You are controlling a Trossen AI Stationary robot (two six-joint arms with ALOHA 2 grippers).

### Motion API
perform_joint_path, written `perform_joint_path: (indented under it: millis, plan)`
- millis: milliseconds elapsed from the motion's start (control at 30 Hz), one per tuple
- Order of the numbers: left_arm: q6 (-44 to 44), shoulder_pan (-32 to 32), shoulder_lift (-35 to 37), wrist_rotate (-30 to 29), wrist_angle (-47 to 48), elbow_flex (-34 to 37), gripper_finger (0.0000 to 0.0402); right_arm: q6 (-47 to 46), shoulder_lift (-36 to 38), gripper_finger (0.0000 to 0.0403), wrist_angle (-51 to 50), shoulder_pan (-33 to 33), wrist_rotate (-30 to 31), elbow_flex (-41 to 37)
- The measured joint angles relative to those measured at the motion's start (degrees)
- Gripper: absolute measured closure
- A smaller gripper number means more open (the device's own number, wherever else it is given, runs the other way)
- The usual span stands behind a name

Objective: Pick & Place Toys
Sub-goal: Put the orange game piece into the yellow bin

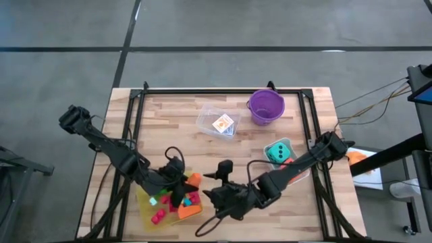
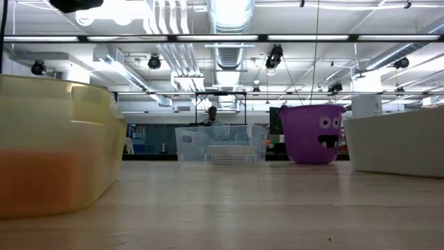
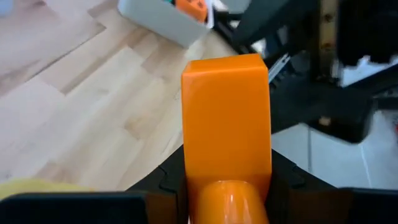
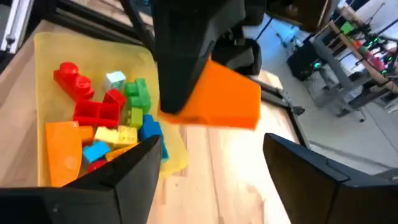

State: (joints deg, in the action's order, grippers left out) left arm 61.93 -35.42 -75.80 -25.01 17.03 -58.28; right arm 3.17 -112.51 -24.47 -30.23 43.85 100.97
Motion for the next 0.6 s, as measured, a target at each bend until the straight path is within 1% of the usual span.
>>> perform_joint_path:
  millis: [133,300,367,533,600]
  plan:
    - [1.7,-0.1,0.9,2.1,4.7,0.0,0.0285,-2.4,0.0,0.0112,-2.4,-0.2,0.3,0.0]
    - [3.1,0.0,1.7,8.0,9.9,0.0,0.0285,-10.5,0.0,0.0101,-8.7,-0.3,0.5,-0.2]
    - [4.1,-0.3,1.7,9.9,14.1,0.0,0.0285,-16.2,0.0,0.0101,-11.3,-0.3,0.5,-0.5]
    - [13.8,-0.9,1.0,12.6,28.8,0.0,0.0285,-33.7,0.0,0.01,-16.2,-1.3,0.6,-0.8]
    - [16.5,-1.4,0.2,14.6,32.8,0.0,0.0285,-37.8,0.0,0.01,-17.7,-1.9,0.6,-0.8]
